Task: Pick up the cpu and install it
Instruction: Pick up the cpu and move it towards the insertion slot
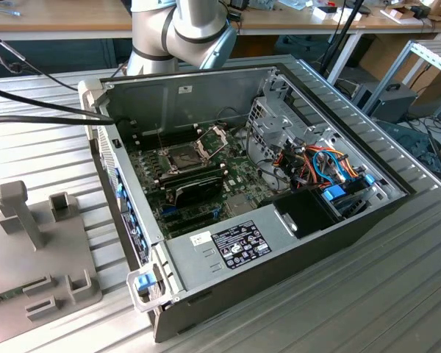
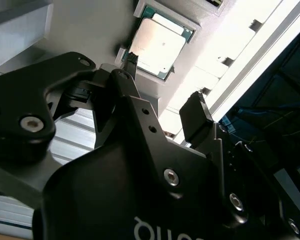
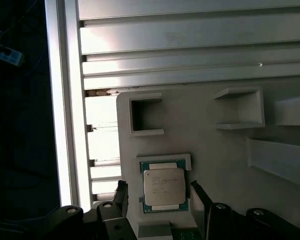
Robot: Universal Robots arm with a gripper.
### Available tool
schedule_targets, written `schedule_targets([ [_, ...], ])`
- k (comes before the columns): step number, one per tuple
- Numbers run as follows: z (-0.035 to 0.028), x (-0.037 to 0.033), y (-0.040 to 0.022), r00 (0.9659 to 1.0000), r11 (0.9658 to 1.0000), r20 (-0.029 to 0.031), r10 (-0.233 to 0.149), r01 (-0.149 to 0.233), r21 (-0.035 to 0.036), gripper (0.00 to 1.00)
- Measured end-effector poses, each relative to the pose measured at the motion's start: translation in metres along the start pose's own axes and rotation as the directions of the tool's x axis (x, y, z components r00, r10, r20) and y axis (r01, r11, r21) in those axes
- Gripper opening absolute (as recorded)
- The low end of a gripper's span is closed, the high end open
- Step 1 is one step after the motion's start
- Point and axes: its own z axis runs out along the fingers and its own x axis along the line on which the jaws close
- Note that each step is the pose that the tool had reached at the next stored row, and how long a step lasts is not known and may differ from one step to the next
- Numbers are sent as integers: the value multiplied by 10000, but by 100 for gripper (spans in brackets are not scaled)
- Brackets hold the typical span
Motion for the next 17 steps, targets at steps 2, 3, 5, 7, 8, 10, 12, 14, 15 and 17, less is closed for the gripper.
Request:
schedule_targets([
  [2, 3, 0, 0, 10000, 10000, 2, 0, 0, -1, 62],
  [3, 3, 0, 0, 10000, 10000, 2, 0, 0, -1, 62],
  [5, 4, -1, 1, 10000, 10000, 4, 1, -1, -2, 62],
  [7, 6, -6, 1, 10000, 10000, 4, 1, -1, -3, 62],
  [8, 5, -10, 1, 10000, 10000, 2, 0, 0, -1, 62],
  [10, 7, -17, 2, 10000, 10000, 4, 1, -1, -3, 62],
  [12, 6, -18, 1, 10000, 10000, 2, 1, -1, -1, 62],
  [14, 23, -19, 1, 10000, 10000, 3, 0, 0, 6, 62],
  [15, 34, -19, 0, 10000, 10000, 2, -1, 1, 9, 62],
  [17, 52, -19, 0, 10000, 10000, 4, -1, 1, 17, 62],
])
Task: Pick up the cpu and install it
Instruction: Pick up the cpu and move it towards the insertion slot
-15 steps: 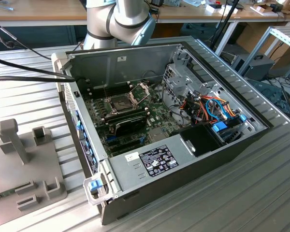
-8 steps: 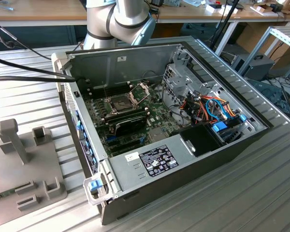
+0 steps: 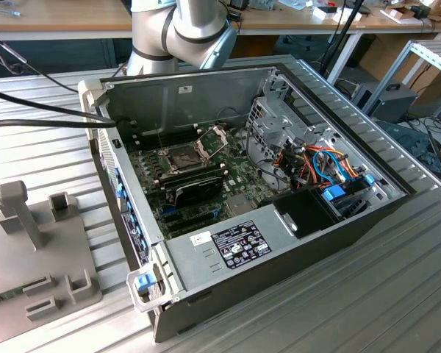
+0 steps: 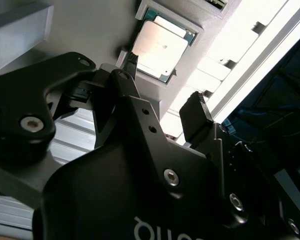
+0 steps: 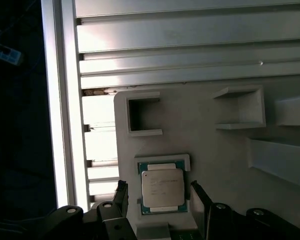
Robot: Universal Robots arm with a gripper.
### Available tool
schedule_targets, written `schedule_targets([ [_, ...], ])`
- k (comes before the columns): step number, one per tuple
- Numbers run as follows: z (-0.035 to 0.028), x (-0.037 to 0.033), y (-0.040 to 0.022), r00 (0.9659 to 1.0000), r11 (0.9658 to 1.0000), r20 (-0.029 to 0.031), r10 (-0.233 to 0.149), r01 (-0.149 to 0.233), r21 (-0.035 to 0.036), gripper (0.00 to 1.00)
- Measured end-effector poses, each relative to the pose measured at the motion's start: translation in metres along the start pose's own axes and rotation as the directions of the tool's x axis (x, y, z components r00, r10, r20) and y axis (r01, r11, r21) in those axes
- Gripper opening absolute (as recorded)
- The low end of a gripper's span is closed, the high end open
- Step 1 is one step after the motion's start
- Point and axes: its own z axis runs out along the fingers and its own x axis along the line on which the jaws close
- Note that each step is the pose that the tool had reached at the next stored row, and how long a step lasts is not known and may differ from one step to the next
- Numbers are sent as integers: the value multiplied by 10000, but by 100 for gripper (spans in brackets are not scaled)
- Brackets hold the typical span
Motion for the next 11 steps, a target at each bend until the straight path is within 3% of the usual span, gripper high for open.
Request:
schedule_targets([
  [11, 18, 1, 0, 10000, 10000, 1, 2, -2, 15, 62],
])
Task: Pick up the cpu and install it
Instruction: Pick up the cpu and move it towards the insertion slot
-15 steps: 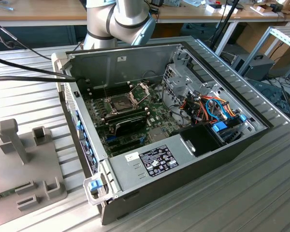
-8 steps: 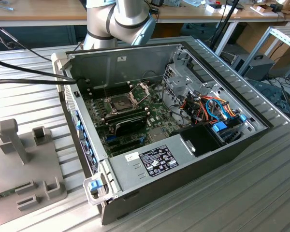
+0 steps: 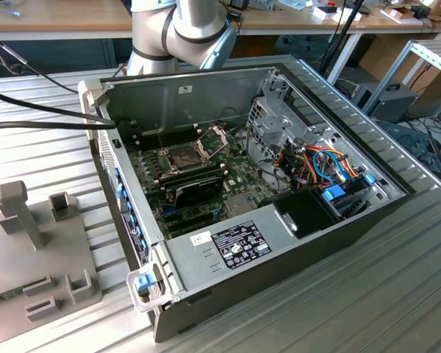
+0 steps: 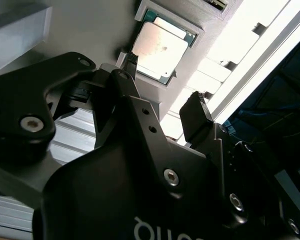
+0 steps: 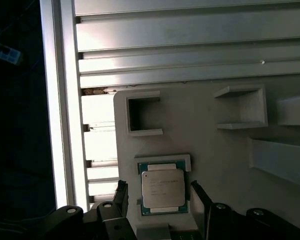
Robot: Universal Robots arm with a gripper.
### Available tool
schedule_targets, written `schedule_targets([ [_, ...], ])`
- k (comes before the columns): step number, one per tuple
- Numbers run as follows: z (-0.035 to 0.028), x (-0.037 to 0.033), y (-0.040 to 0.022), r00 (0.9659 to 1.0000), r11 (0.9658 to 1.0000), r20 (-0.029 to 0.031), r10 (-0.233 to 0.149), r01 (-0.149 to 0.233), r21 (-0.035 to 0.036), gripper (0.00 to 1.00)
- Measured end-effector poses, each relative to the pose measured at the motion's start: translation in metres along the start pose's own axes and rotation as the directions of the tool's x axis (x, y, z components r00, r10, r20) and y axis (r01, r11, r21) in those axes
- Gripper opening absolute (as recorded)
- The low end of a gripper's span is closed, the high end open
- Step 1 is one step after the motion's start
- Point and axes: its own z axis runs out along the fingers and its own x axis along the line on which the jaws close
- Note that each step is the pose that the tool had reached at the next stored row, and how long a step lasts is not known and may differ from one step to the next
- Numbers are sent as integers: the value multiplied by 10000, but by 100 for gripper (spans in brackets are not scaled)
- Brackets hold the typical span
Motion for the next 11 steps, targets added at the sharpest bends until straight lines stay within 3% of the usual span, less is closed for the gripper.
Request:
schedule_targets([
  [11, 21, 0, -1, 10000, 10000, -1, 0, 0, 1, 62],
])
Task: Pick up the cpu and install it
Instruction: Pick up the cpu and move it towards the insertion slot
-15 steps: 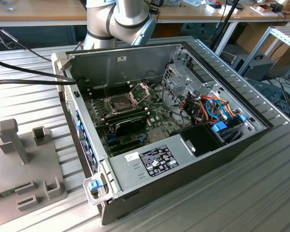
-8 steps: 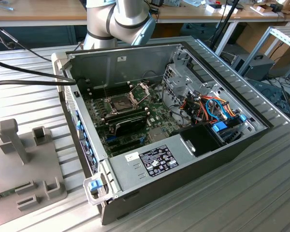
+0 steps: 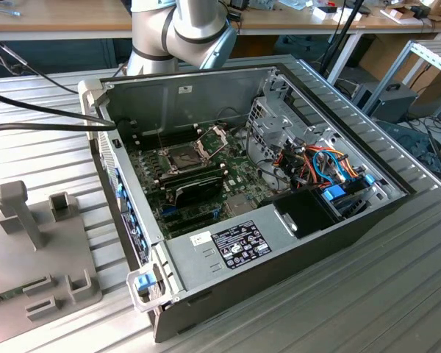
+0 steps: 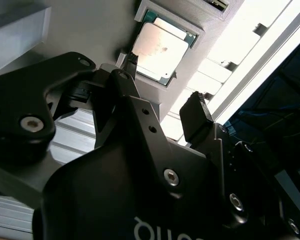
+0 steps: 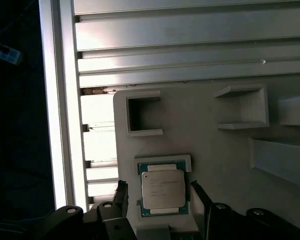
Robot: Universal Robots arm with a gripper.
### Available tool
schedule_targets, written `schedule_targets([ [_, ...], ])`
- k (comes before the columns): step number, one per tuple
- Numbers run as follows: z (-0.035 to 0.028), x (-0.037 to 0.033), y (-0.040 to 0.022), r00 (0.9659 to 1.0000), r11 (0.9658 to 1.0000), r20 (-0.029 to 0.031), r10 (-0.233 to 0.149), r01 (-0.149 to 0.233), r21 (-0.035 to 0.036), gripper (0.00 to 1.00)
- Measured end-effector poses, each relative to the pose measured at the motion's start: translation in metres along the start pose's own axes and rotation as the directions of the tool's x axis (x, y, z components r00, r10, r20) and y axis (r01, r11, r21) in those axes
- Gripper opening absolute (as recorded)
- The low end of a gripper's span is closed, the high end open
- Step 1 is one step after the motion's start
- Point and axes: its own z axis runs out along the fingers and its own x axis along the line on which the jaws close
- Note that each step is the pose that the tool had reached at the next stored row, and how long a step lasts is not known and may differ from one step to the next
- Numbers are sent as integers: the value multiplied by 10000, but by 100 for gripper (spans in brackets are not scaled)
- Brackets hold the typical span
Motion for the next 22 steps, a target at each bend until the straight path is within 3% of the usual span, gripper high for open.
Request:
schedule_targets([
  [3, 5, 0, 0, 10000, 10000, 2, 0, 0, -2, 62],
  [10, 103, -1, -2, 10000, 10000, 4, 0, 0, 45, 62],
  [22, 241, -68, -1, 10000, 9997, -1, 0, 0, 252, 62],
])
